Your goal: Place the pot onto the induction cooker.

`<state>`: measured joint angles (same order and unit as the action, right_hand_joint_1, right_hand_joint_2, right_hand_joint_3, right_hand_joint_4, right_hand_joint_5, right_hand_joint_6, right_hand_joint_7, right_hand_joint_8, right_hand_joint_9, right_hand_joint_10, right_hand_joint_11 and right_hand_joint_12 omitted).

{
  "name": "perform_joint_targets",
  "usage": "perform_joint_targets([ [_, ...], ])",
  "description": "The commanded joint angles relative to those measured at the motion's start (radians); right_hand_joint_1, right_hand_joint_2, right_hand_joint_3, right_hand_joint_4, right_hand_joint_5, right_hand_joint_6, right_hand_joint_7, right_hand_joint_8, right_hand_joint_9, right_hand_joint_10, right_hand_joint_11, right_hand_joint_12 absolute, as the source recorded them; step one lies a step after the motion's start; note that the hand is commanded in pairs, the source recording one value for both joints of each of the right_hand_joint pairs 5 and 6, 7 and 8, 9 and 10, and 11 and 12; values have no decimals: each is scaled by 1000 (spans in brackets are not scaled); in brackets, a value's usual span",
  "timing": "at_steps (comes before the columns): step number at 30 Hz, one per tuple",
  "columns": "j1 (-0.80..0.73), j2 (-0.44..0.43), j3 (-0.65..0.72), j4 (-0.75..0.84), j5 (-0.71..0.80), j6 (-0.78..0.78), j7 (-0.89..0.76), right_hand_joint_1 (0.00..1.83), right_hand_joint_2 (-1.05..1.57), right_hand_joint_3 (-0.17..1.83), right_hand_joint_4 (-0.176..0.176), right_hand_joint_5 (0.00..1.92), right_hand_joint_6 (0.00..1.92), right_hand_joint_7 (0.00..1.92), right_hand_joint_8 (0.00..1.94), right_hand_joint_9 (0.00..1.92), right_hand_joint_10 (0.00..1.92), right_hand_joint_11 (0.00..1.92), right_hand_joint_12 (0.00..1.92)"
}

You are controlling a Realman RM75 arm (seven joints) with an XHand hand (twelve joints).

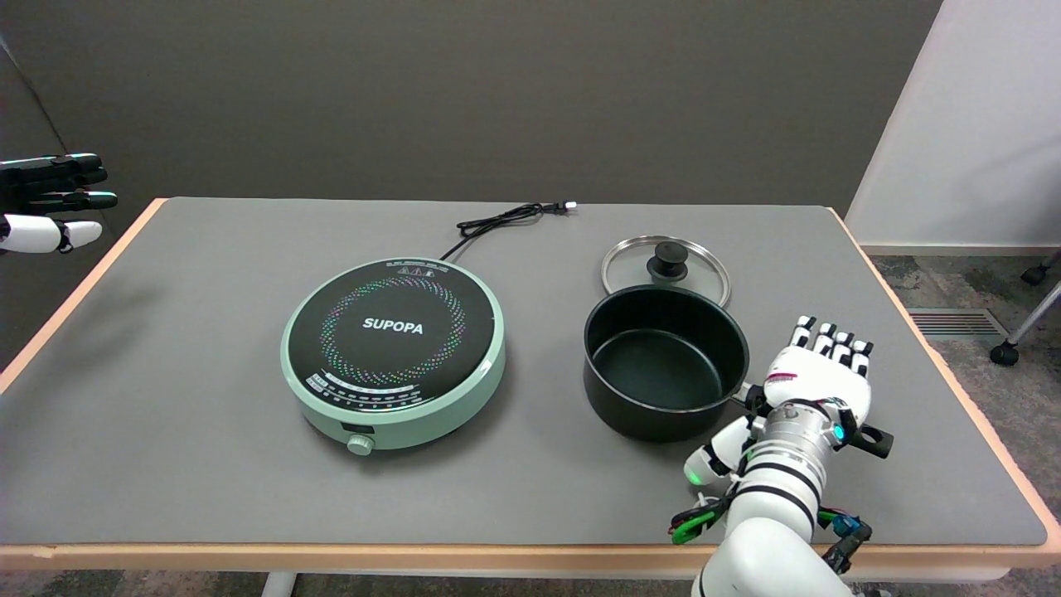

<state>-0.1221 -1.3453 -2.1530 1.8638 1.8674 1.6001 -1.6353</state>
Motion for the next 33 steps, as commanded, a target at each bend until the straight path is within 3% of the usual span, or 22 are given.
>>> perform_joint_targets([
  [1, -3, 7, 18, 5, 49, 10, -20, 1173, -545, 675, 15, 25, 25, 25, 25, 25, 25, 25, 25],
  [16, -2, 10, 46, 3, 89, 22, -20, 1158, -489, 687, 12, 26, 26, 26, 26, 26, 26, 26, 26],
  [21, 0, 10, 46, 3, 84, 23, -20, 1159, -436, 588, 20, 32, 32, 32, 32, 32, 32, 32, 32],
  [23, 0, 11, 46, 3, 80, 22, -20, 1161, -530, 796, 30, 45, 45, 45, 45, 45, 45, 45, 45],
  [24, 0, 12, 46, 3, 76, 19, -20, 1159, -611, 1038, 84, 63, 63, 63, 63, 63, 63, 63, 63],
  [25, 0, 13, 46, 3, 72, 17, -20, 1155, -679, 1262, 176, 87, 87, 87, 87, 87, 87, 87, 87],
  [27, 2, 14, 46, 3, 64, 14, -20, 1142, -744, 1559, 176, 171, 171, 171, 171, 171, 171, 171, 171],
  [30, 3, 16, 48, 3, 57, 8, -20, 1128, -735, 1674, 176, 334, 334, 334, 334, 334, 334, 334, 334],
  [33, 4, 17, 53, 2, 46, -10, -20, 1125, -709, 1796, 174, 674, 674, 674, 674, 674, 674, 674, 674],
])
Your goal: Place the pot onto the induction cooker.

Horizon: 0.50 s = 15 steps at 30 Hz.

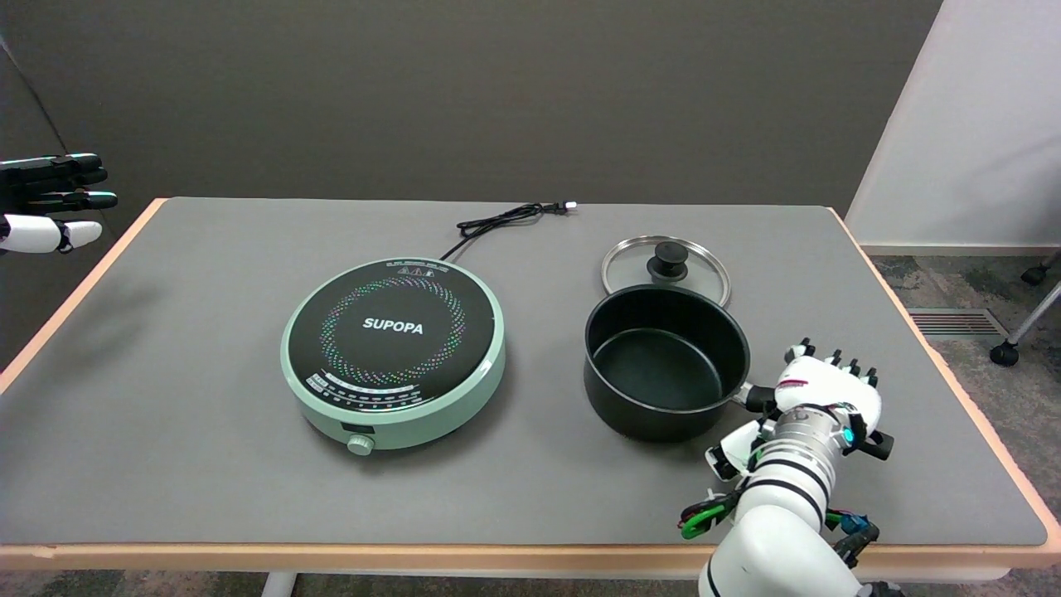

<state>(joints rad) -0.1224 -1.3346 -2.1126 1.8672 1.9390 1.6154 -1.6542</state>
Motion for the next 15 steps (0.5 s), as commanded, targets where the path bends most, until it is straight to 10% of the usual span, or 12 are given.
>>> perform_joint_targets([
  [1, 5, 6, 14, -1, -30, -31, -2, 1117, -682, 1787, 176, 741, 741, 741, 741, 741, 741, 741, 741],
  [11, 5, 12, 38, -1, -56, -83, -2, 1115, -486, 1584, 176, 879, 879, 879, 879, 879, 879, 879, 879],
  [12, 5, 13, 40, -1, -56, -85, -2, 1122, -469, 1546, 43, 907, 907, 907, 907, 907, 907, 907, 907],
  [15, 5, 15, 40, -1, -56, -92, -3, 1132, -437, 1456, 27, 980, 980, 980, 980, 980, 980, 980, 980],
])
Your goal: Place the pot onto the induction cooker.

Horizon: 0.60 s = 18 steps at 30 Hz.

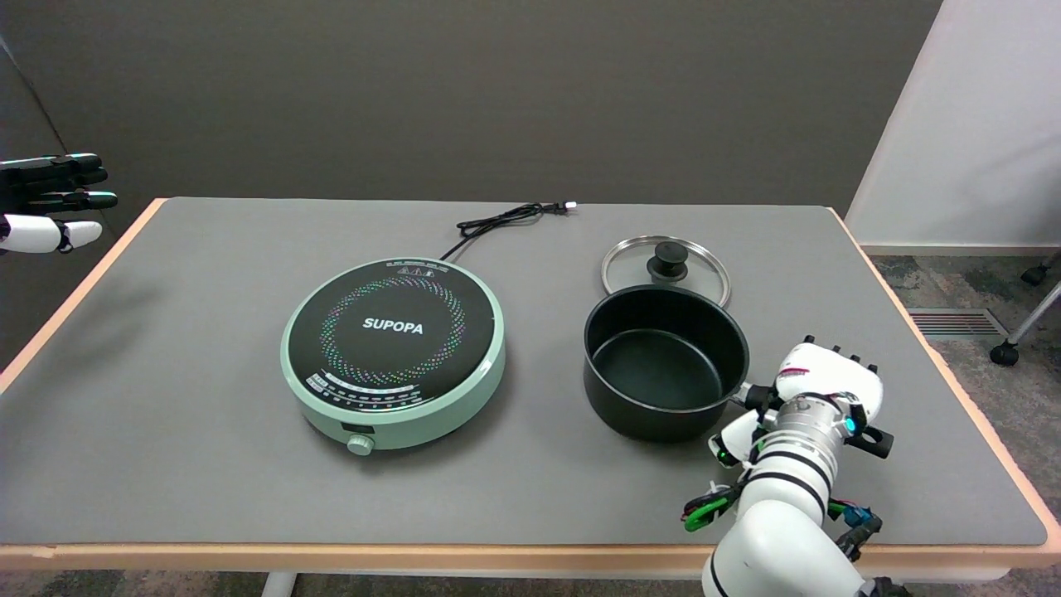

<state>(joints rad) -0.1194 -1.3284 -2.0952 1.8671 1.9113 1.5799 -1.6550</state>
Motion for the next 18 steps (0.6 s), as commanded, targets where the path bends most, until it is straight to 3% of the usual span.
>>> perform_joint_targets([
  [1, 2, 10, 23, -1, -28, -58, -2, 1134, -426, 1430, 21, 1006, 1006, 1006, 1006, 1006, 1006, 1006, 1006],
  [10, 0, 5, 20, -3, -1, -50, -2, 1129, -421, 1401, 14, 1033, 1033, 1033, 1033, 1033, 1033, 1033, 1033],
  [16, 0, -1, 10, -5, 45, -43, -2, 1106, -481, 1609, 36, 924, 924, 924, 924, 924, 924, 924, 924],
  [17, 0, -1, 7, -5, 50, -39, -2, 1101, -490, 1648, 118, 906, 906, 906, 906, 906, 906, 906, 906],
  [18, 0, -1, 3, -5, 52, -36, -2, 1097, -495, 1673, 176, 894, 894, 894, 894, 894, 894, 894, 894],
])
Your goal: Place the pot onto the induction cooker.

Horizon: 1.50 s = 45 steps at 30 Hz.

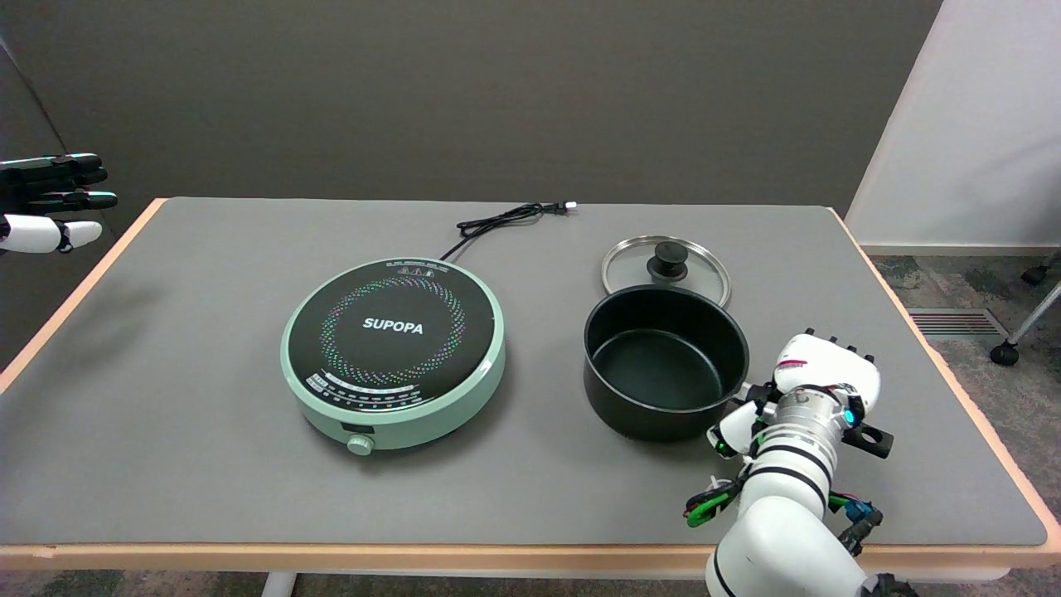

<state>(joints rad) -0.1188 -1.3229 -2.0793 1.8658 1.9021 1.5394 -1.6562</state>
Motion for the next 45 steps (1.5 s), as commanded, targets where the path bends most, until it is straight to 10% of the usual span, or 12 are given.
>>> perform_joint_targets([
  [1, 0, -7, -17, -4, 62, 10, -1, 1096, -498, 1684, 176, 889, 889, 889, 889, 889, 889, 889, 889],
  [14, 0, -9, -28, 0, 52, 23, -1, 1122, -554, 1754, 176, 895, 895, 895, 895, 895, 895, 895, 895],
  [16, 0, -9, -28, 0, 52, 23, -1, 1136, -564, 1802, 48, 913, 913, 913, 913, 913, 913, 913, 913],
  [45, 0, -33, -64, 3, 30, 64, 9, 1179, -333, 1811, -98, 1460, 1460, 1460, 1460, 1460, 1460, 1460, 1460],
])
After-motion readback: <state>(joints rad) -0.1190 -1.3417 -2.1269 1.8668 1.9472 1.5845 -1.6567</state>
